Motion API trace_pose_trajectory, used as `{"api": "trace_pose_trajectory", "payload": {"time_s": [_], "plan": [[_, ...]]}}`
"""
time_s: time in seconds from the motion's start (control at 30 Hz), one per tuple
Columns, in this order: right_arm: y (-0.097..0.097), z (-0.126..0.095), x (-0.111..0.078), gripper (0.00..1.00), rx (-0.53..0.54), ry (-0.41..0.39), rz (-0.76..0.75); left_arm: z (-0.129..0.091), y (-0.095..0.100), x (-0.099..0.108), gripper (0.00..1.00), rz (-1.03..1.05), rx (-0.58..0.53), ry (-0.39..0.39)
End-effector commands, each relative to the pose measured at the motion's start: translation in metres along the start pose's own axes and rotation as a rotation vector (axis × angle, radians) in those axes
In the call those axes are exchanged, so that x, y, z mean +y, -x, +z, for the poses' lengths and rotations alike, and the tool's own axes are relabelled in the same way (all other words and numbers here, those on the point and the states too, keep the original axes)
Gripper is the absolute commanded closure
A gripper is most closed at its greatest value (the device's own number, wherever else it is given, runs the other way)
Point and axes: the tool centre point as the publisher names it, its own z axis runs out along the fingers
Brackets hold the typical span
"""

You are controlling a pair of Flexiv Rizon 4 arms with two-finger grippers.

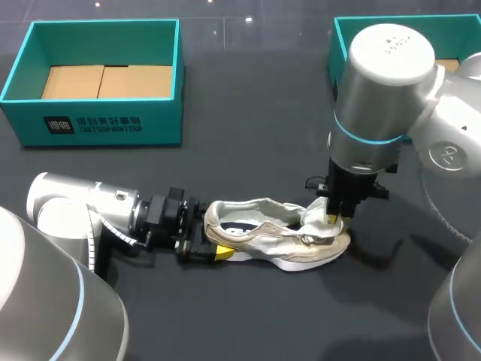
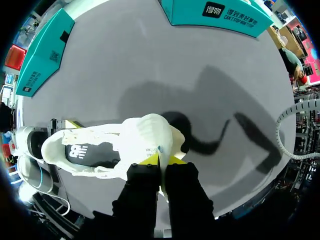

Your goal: Take the shoe out of the shoebox, open the shoe tongue, remove and reinsert the insole, then place the shoe into the shoebox

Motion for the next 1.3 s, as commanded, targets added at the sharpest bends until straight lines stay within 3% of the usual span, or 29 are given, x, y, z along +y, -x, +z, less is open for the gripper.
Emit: {"api": "trace_pose_trajectory", "payload": {"time_s": [0.03, 0.17, 0.2, 0.27, 0.33, 0.7, 0.83, 1.3], "plan": [[0.012, 0.004, -0.005, 1.00, 0.261, 0.005, -0.004, -0.002, 0.000, 0.002, 1.00, -0.001, 0.000, 0.002], [0.013, 0.007, -0.006, 1.00, 0.250, -0.006, -0.006, -0.002, 0.000, 0.002, 1.00, -0.001, 0.000, 0.002], [0.013, 0.007, -0.006, 0.94, 0.238, -0.010, -0.001, -0.002, 0.000, 0.002, 1.00, -0.001, 0.000, 0.002], [0.014, 0.006, -0.007, 0.67, 0.225, -0.009, 0.003, -0.002, 0.000, 0.002, 1.00, -0.001, 0.000, 0.002], [0.015, 0.003, -0.007, 0.58, 0.203, -0.005, 0.009, -0.002, 0.000, 0.002, 1.00, -0.001, 0.000, 0.002], [0.024, -0.009, -0.006, 0.50, 0.118, 0.003, 0.025, -0.002, 0.000, 0.002, 1.00, -0.001, 0.000, 0.002], [0.027, -0.025, -0.005, 0.46, 0.068, 0.027, 0.024, -0.002, 0.000, 0.002, 1.00, -0.001, 0.000, 0.002], [0.014, -0.080, -0.004, 0.46, -0.043, 0.127, -0.029, -0.002, 0.000, 0.002, 1.00, -0.001, 0.000, 0.002]]}}
